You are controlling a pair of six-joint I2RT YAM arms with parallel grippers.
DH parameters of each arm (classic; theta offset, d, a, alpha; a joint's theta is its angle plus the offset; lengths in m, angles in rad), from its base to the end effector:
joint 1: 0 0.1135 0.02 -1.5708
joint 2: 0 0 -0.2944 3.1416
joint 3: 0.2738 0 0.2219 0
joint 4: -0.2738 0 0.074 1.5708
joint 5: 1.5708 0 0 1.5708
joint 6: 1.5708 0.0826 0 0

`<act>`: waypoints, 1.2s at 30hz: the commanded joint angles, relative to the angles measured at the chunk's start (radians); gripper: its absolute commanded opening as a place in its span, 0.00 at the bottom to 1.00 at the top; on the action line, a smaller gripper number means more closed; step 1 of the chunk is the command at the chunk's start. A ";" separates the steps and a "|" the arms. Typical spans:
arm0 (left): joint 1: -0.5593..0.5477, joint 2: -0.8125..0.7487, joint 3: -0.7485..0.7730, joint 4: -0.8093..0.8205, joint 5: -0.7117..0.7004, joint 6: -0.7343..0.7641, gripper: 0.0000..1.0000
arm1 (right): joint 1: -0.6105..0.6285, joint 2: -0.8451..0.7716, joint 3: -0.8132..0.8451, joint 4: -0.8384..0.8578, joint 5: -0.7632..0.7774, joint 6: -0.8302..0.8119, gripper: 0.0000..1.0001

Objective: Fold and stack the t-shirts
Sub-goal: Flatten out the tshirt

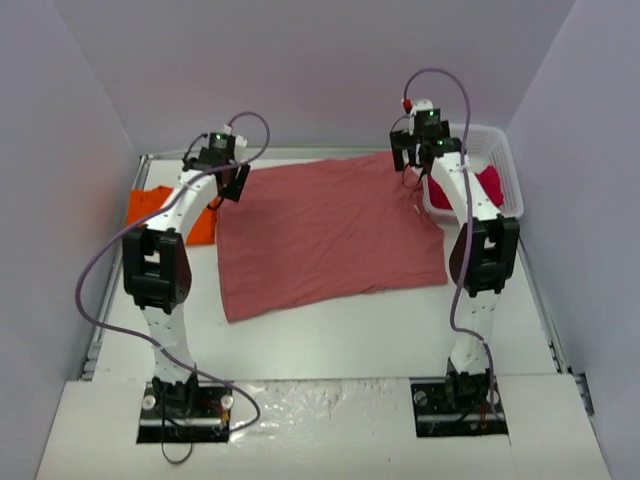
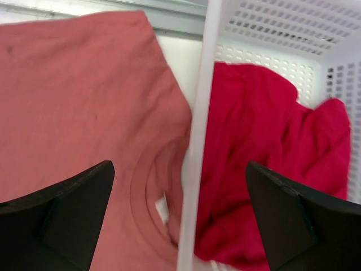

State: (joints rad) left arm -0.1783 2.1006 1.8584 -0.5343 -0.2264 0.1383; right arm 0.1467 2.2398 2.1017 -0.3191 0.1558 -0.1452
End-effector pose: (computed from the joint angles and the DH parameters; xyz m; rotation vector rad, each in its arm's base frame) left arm 0.4961 -0.0706 0.2663 0.2579 2.3211 0.2456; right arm 0.5579 0.0695 0.3058 -0.1970 2.0160 -0.1570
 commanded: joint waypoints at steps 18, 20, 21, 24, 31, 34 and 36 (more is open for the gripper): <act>-0.039 -0.694 -0.735 -0.096 0.257 0.139 0.65 | -0.010 -0.848 -0.891 -0.147 -0.117 -0.160 0.68; -0.059 -0.703 -0.758 -0.098 0.260 0.156 0.60 | -0.015 -0.852 -0.928 -0.149 -0.107 -0.171 0.66; -0.069 -0.706 -0.774 -0.101 0.254 0.162 0.60 | -0.016 -0.850 -0.937 -0.153 -0.102 -0.175 0.64; -0.095 -0.725 -0.791 -0.115 0.262 0.164 0.55 | -0.027 -0.842 -0.968 -0.173 -0.099 -0.204 0.59; -0.180 -0.801 -0.812 -0.200 0.340 0.245 0.43 | -0.094 -0.859 -1.023 -0.190 -0.082 -0.281 0.61; -0.237 -0.814 -0.829 -0.251 0.331 0.302 0.43 | -0.133 -0.858 -1.028 -0.195 -0.097 -0.301 0.63; -0.253 -0.820 -0.844 -0.285 0.334 0.329 0.44 | -0.142 -0.855 -1.028 -0.193 -0.098 -0.309 0.64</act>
State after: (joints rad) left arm -0.4095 1.3094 1.0267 -0.7223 0.0906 0.3889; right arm 0.0208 1.4174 1.0763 -0.4820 0.0479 -0.4168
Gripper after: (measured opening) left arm 0.439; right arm 0.636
